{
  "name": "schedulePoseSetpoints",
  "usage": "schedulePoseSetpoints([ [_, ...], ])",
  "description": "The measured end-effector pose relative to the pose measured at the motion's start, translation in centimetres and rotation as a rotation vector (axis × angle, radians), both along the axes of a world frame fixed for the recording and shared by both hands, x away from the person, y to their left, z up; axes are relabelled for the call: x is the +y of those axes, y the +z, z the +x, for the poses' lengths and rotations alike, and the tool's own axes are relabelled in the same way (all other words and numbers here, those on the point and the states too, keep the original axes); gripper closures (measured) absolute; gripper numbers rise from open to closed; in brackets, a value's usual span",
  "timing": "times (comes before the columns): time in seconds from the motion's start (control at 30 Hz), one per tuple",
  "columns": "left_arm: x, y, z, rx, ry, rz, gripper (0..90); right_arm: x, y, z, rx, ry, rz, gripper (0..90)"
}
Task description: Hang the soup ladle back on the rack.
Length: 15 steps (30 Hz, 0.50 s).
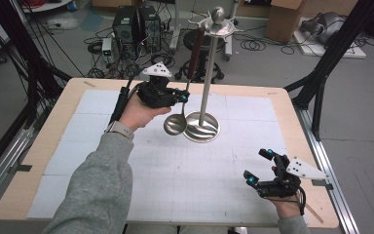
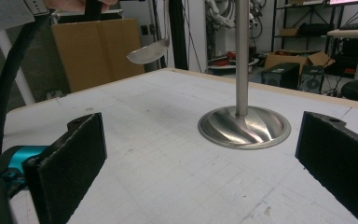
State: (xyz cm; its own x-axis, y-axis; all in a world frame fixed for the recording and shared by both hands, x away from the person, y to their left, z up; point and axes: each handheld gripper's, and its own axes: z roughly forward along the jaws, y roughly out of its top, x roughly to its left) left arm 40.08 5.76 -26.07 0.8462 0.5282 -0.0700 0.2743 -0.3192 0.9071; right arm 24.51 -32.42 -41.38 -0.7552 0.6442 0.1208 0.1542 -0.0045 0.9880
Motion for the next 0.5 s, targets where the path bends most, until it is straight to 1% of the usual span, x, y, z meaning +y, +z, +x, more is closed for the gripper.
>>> schedulePoseSetpoints([
  [0.1,-0.2,0.0,0.1,-0.003,0.012,0.013,83.8,0.1,0.0,0.0,0.000,0.003,0.004,0.7],
  [0.17,-0.2,0.0,0.1,-0.004,0.016,0.013,83.0,0.1,0.0,-0.1,0.005,0.005,0.005,0.7],
  [0.2,-0.2,0.0,0.1,-0.015,0.017,0.006,81.9,0.0,0.0,-0.1,0.002,0.005,0.002,0.7],
  [0.27,0.0,0.3,0.0,-0.036,0.028,-0.008,73.2,-0.1,0.0,0.0,-0.004,0.002,0.004,0.7],
  [0.3,0.1,0.3,-0.1,-0.048,0.033,-0.005,69.0,-0.1,0.0,0.0,-0.007,0.001,0.005,0.6],
  [0.33,0.3,0.3,-0.1,-0.057,0.038,0.011,65.6,-0.1,0.1,-0.1,-0.004,0.002,0.010,0.7],
  [0.4,0.7,0.3,-0.3,-0.062,0.044,0.037,58.4,-0.1,0.1,-0.1,-0.007,0.002,0.005,0.7],
  [0.43,0.9,0.3,-0.4,-0.066,0.042,0.038,56.7,-0.1,0.1,-0.1,-0.008,0.003,0.002,0.7],
  [0.47,1.0,0.3,-0.5,-0.073,0.038,0.029,54.3,-0.1,0.1,-0.1,-0.005,0.004,0.002,0.7],
  [0.5,1.2,0.3,-0.7,-0.081,0.032,0.022,50.1,0.0,0.1,-0.1,-0.004,0.003,0.003,0.6],
])
